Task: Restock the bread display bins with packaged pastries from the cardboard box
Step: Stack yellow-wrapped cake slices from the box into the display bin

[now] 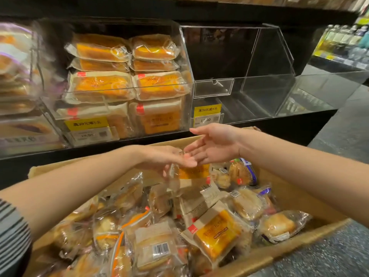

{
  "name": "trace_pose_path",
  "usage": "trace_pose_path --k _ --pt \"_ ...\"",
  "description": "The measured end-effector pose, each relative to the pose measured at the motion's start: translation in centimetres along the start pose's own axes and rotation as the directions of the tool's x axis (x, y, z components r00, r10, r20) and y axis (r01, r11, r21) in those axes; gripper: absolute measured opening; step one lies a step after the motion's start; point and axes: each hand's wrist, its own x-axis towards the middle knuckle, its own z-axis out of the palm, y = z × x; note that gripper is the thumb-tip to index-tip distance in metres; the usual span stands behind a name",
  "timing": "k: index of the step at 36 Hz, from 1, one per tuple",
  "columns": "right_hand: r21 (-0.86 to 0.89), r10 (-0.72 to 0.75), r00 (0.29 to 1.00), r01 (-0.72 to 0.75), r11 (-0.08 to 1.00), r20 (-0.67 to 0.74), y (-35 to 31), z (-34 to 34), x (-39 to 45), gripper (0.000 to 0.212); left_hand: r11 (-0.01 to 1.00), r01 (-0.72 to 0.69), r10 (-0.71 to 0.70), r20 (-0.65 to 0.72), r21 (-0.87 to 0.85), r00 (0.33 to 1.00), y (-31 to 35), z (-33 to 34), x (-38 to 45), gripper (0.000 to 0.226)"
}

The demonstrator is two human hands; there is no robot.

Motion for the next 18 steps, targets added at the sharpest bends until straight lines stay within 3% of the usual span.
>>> trace_pose_path --k 3,6,9,11,14,18 --pt "0.026 -0.081 0.997 0.081 0.996 -0.010 0.4 0.7 0.9 0.046 1.000 0.025 -0.023 -0.182 0.009 0.983 -1.4 0.4 0.6 0.018" --pt "-0.339 -0.229 0.950 0.148 0.929 -0.214 0.8 0.3 2.0 0.022 0.997 0.071 -0.072 -0.212 -0.012 0.975 -2.6 0.2 0.7 0.012" --pt "-0.727 -0.396 0.857 0.037 0.685 -0.330 1.4 -1.2 2.8 0.014 0.996 0.088 -0.083 -0.222 0.015 0.972 -3.3 -0.2 0.4 0.021" --pt "-0.872 -0.387 0.872 -0.088 0.481 -0.301 2.3 -2.0 3.1 0.015 0.995 0.098 -0.089 -0.220 0.032 0.971 -3.6 -0.3 0.2 0.022" --pt "-0.957 -0.358 0.905 -0.141 0.252 -0.228 4.3 -2.7 3.9 0.016 0.991 0.130 -0.121 -0.199 0.033 0.972 -4.1 -0.8 -0.1 0.023" --pt "-0.990 -0.434 0.897 -0.128 -0.059 -0.090 6.7 -2.7 5.2 0.047 0.984 0.170 -0.159 -0.181 0.046 0.971 -4.5 -1.6 -0.5 0.027"
